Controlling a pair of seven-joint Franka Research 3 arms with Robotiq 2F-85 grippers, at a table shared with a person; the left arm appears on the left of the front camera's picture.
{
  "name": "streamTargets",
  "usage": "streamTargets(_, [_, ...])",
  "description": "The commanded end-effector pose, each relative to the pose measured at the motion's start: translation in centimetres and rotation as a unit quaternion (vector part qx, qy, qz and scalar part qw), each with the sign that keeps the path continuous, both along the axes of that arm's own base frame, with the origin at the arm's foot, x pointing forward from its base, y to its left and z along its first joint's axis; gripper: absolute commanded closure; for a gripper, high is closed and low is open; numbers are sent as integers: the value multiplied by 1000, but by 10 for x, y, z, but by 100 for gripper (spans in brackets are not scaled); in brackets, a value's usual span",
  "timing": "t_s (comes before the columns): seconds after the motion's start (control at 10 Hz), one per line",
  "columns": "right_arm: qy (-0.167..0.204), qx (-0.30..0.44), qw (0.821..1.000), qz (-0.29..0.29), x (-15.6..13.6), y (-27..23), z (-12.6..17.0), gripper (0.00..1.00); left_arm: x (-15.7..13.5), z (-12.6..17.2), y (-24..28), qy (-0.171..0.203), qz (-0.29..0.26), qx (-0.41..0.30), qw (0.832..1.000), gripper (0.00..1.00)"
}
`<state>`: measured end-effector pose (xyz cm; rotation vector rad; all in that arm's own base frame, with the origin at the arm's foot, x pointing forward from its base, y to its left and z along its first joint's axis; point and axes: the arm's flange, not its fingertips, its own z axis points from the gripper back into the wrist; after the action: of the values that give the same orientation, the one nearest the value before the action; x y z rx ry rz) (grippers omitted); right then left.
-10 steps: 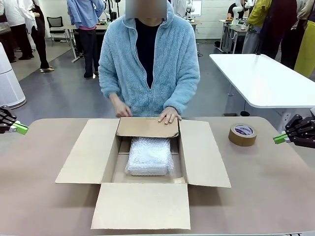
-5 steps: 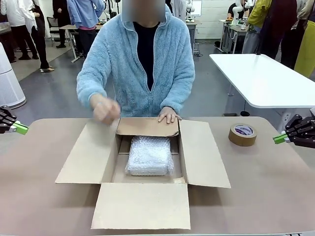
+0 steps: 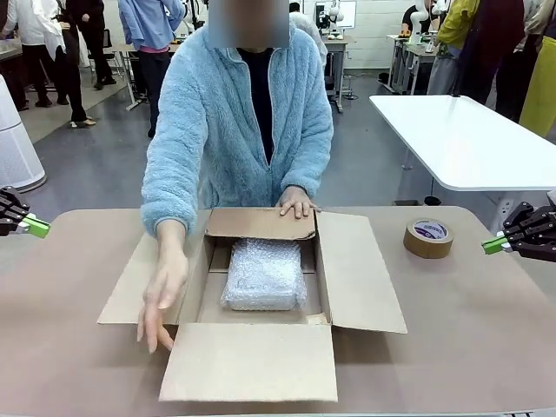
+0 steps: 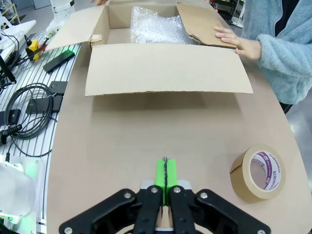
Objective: Wrap the clocks to prevent damage.
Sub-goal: Push the right (or left) flap of the Package Box to close it.
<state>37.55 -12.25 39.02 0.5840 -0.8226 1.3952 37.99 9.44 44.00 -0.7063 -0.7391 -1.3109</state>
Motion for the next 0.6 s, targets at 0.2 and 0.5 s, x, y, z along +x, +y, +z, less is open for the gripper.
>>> streamTargets(0.2, [-10, 12, 1000, -1, -1, 1, -1, 99, 1, 0, 0, -5, -1, -11, 1000, 100])
streamTargets(0.5, [-10, 12, 1000, -1, -1, 1, -1, 99, 1, 0, 0, -5, -1, -11, 1000, 100])
